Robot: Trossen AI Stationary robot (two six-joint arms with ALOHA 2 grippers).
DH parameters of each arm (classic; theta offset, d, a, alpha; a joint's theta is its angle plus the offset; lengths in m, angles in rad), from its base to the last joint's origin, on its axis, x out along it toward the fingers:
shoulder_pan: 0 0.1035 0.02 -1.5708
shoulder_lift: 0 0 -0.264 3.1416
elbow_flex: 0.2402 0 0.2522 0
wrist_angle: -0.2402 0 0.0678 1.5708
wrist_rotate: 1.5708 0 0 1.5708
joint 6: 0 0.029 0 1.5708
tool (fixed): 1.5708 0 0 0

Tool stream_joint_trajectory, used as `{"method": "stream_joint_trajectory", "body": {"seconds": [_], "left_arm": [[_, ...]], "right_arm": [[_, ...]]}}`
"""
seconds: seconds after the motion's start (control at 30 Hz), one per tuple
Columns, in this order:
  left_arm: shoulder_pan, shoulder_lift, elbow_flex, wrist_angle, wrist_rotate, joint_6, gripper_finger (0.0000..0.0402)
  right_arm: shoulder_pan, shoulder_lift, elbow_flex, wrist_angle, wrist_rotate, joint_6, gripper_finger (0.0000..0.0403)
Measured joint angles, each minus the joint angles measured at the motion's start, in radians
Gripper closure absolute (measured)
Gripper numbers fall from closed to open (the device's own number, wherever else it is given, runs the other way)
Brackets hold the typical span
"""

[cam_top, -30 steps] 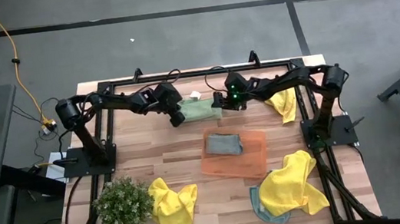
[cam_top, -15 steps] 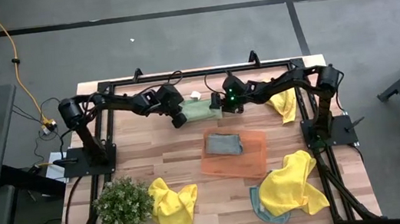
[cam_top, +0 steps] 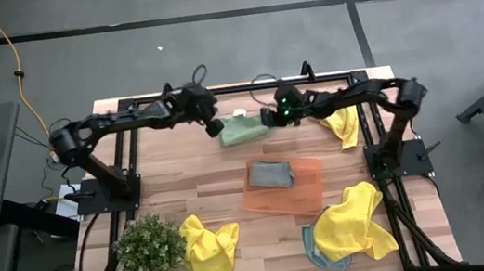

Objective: Fold microfiber towels
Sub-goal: Put the green microfiber towel into the orange bin

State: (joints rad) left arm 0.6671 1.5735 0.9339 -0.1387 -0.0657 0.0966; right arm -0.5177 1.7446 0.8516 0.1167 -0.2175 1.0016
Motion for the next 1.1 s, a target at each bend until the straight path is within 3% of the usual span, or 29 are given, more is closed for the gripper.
{"method": "stream_joint_trajectory", "body": {"seconds": [0.27, 0.4, 0.73, 0.97, 1.1], "left_arm": [[0.018, -0.275, 0.04, 0.027, -0.005, -0.005, 0.0402], [0.044, -0.369, 0.041, 0.072, 0.093, -0.107, 0.0401], [0.05, -0.396, 0.041, 0.157, 0.211, -0.221, 0.0401], [0.045, -0.396, 0.041, 0.158, 0.226, -0.198, 0.0402], [0.068, -0.398, 0.041, 0.159, 0.321, -0.172, 0.0401]], "right_arm": [[-0.032, -0.244, 0.0, -0.198, -0.025, -0.14, 0.04], [-0.027, -0.351, 0.0, -0.273, -0.031, -0.163, 0.0401], [0.06, -0.453, 0.001, -0.277, -0.069, -0.125, 0.0402], [0.188, -0.454, 0.001, -0.161, 0.058, 0.015, 0.0402], [0.26, -0.45, 0.002, -0.093, 0.152, 0.113, 0.0402]]}}
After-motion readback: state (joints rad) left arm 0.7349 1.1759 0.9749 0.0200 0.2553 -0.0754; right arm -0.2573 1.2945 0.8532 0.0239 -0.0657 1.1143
